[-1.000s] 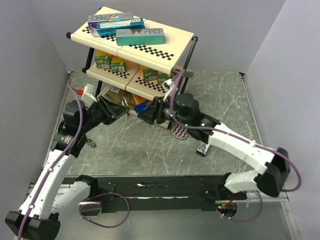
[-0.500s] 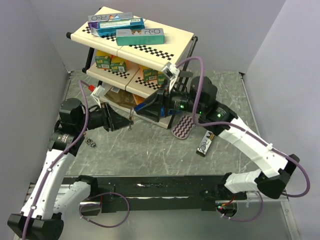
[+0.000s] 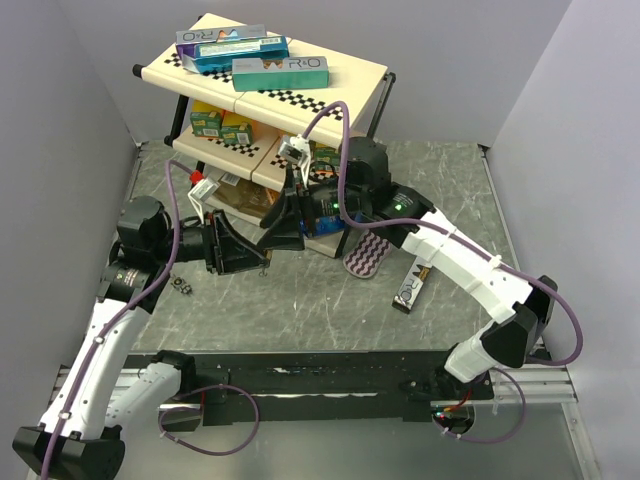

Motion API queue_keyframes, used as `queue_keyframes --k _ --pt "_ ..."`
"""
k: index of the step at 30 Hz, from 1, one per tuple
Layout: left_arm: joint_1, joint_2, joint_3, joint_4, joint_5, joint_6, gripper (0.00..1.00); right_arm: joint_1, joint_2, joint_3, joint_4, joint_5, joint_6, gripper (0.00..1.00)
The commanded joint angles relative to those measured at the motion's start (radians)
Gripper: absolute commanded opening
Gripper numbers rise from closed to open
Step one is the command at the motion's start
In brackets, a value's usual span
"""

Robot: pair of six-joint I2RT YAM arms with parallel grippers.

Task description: Unlock with the key

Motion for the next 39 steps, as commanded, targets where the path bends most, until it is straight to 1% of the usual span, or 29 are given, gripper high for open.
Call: queue_keyframes --k 1,6,9,10,12,15,16,18,19,21,22,24,25,26,27,30,32,33,36,39 --pt "-0.003 -0.018 0.004 0.064 0.044 -0.008 0.01 -0.004 -0.019 0.020 0.029 -0.105 0.004 0.77" --pt "-0.003 -0.018 0.007 0.055 0.029 -0.002 0.01 -0.004 -0.024 -0.009 -0.013 -0.120 -0.002 0.73" --pt "-0.003 -0.017 0.005 0.058 0.026 -0.002 0.01 -0.002 -0.030 -0.024 -0.015 -0.120 0.006 0.66" --pt "-0.003 -0.017 0.005 0.058 0.024 -0.007 0.01 -0.004 -0.033 -0.029 -0.016 -0.118 0.006 0.62" --pt "-0.003 -0.015 0.004 0.057 0.024 -0.005 0.01 -0.004 -0.033 -0.033 -0.027 -0.112 0.006 0.58" --pt "-0.003 -0.015 0.010 0.045 0.008 0.006 0.01 -0.002 -0.032 -0.032 -0.039 -0.092 0.006 0.48" --pt "-0.003 -0.012 0.011 0.031 0.003 0.016 0.01 -0.004 -0.032 -0.033 -0.039 -0.085 0.007 0.43" --pt "-0.003 -0.009 0.019 0.000 -0.020 0.032 0.01 -0.005 -0.035 -0.040 -0.033 -0.077 0.016 0.37" --pt "-0.003 -0.008 0.022 -0.011 -0.026 0.048 0.01 -0.004 -0.035 -0.043 -0.027 -0.071 0.019 0.32" --pt "-0.003 -0.003 0.034 -0.038 -0.064 0.068 0.01 -0.005 -0.036 -0.044 -0.025 -0.059 0.024 0.27" --pt "-0.003 0.000 0.048 -0.091 -0.089 0.105 0.01 -0.005 -0.038 -0.046 -0.025 -0.054 0.027 0.23" --pt "-0.003 0.002 0.063 -0.145 -0.181 0.156 0.01 -0.004 -0.038 -0.043 -0.036 -0.028 0.027 0.17" --pt "-0.003 0.003 0.071 -0.182 -0.208 0.168 0.01 -0.005 -0.038 -0.041 -0.048 -0.017 0.026 0.15" --pt "-0.003 0.005 0.076 -0.198 -0.265 0.177 0.01 -0.005 -0.039 -0.041 -0.056 0.018 0.027 0.13" --pt "-0.003 0.005 0.077 -0.210 -0.294 0.190 0.01 -0.005 -0.036 -0.038 -0.065 0.036 0.026 0.09" --pt "-0.003 0.002 0.068 -0.227 -0.348 0.202 0.01 -0.004 -0.029 -0.033 -0.090 0.083 0.025 0.04" --pt "-0.003 -0.002 0.060 -0.236 -0.367 0.208 0.01 -0.004 -0.024 -0.035 -0.100 0.104 0.033 0.02" --pt "-0.003 -0.008 0.059 -0.242 -0.400 0.219 0.01 -0.004 -0.021 -0.030 -0.116 0.151 0.038 0.00" --pt "-0.003 -0.020 0.064 -0.271 -0.455 0.254 0.01 -0.001 -0.007 -0.006 -0.153 0.233 0.056 0.00" --pt "-0.003 -0.028 0.060 -0.275 -0.479 0.268 0.01 0.006 -0.006 -0.020 -0.107 0.276 0.099 0.00"
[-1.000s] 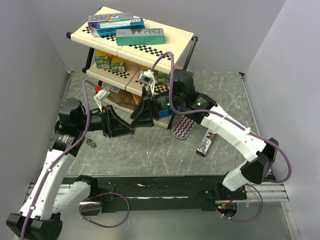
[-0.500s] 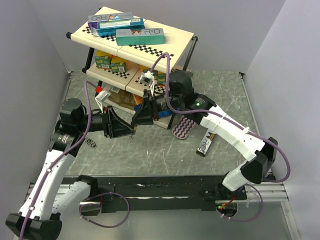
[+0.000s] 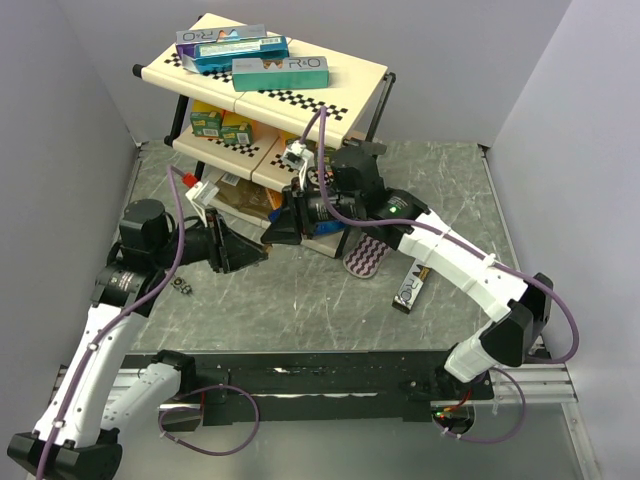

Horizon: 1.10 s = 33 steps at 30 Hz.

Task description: Unlock with the key

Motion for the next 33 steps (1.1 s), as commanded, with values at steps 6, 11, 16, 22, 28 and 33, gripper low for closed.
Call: queue_keyframes --k 6,11,16,22,28,33 --pt "0.018 -0.030 0.003 -0.062 -0.245 0.051 0.01 0.022 0.051 0.105 -0.020 0.220 0.136 0.00" --pt "0.018 -0.040 -0.014 -0.043 -0.269 0.048 0.01 0.040 0.119 0.167 -0.040 0.352 0.197 0.02" --pt "0.017 -0.053 -0.014 -0.062 -0.339 0.062 0.01 0.053 0.189 0.240 -0.091 0.489 0.220 0.08" --pt "0.014 -0.055 -0.025 -0.088 -0.394 0.085 0.01 0.070 0.261 0.322 -0.124 0.593 0.217 0.15" --pt "0.012 -0.055 -0.026 -0.095 -0.443 0.097 0.01 0.105 0.346 0.443 -0.184 0.664 0.191 0.24" --pt "0.011 -0.064 -0.025 -0.114 -0.504 0.113 0.01 0.116 0.385 0.483 -0.209 0.740 0.179 0.31"
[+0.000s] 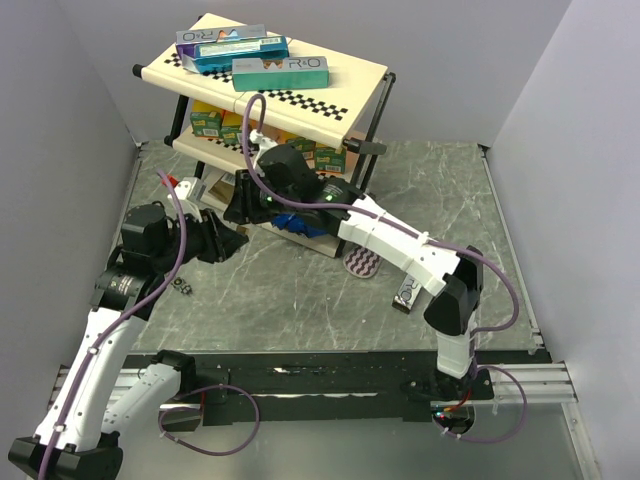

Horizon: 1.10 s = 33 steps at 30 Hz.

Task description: Unlock with the key

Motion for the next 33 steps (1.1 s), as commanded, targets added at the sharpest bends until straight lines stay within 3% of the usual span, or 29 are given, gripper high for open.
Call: queue_keyframes --k 1,7,11,25,28,33 --pt "0.003 -0.035 0.001 -0.051 -0.064 0.025 0.01 -0.022 0.036 0.075 -0.044 0.198 -0.056 0.31" --pt "0.000 -0.039 -0.021 -0.049 -0.075 0.027 0.01 -0.020 0.097 0.143 -0.072 0.244 -0.060 0.34" --pt "0.000 -0.036 -0.036 -0.054 -0.080 0.022 0.01 -0.022 0.139 0.210 -0.107 0.253 -0.058 0.41" --pt "-0.001 -0.036 -0.073 -0.049 -0.129 -0.041 0.01 -0.057 0.061 0.097 -0.025 0.177 -0.024 0.64" --pt "-0.001 -0.030 -0.097 -0.043 -0.173 -0.096 0.01 -0.062 -0.016 -0.001 0.078 0.140 -0.041 0.65" --pt "0.002 0.037 -0.145 -0.101 -0.412 -0.260 0.01 -0.065 -0.125 -0.075 0.143 0.046 -0.098 0.65"
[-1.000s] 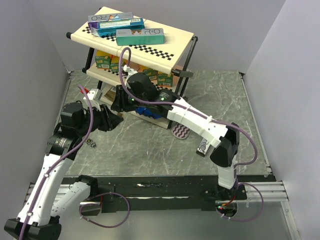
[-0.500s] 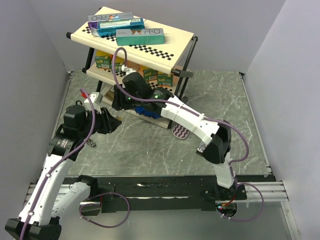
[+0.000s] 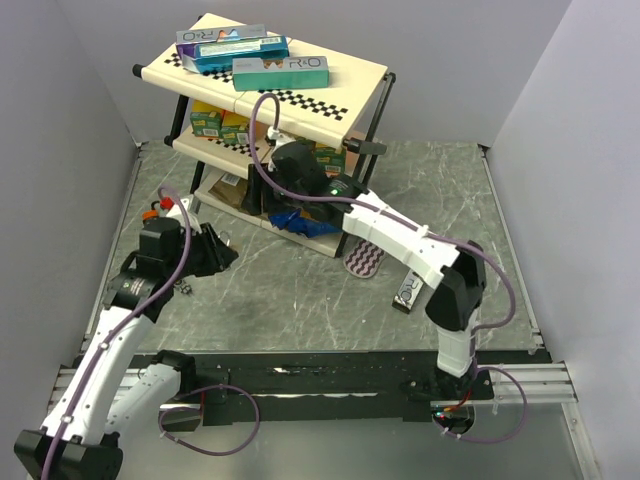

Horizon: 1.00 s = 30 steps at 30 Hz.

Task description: Unlock with the key

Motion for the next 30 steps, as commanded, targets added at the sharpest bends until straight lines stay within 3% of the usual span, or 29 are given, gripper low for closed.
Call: queue_keyframes --k 1,4,11,23,30 --pt "0.002 0.063 -0.039 -0.034 -0.228 -0.187 0.01 -0.002 -0.182 -0.054 0.147 -0.093 -0.060 0.65" --pt "0.004 0.132 -0.072 -0.075 -0.373 -0.294 0.01 -0.004 -0.267 -0.134 0.178 -0.116 -0.097 0.65" --pt "0.004 0.252 -0.173 -0.117 -0.499 -0.525 0.01 -0.002 -0.434 -0.234 0.135 -0.146 -0.142 0.65" --pt "-0.028 0.206 -0.240 -0.246 -0.625 -0.765 0.01 -0.001 -0.650 -0.381 0.055 -0.234 -0.178 0.65" --pt "-0.039 0.313 -0.269 -0.240 -0.596 -0.811 0.01 -0.002 -0.736 -0.461 0.115 -0.249 -0.198 0.67"
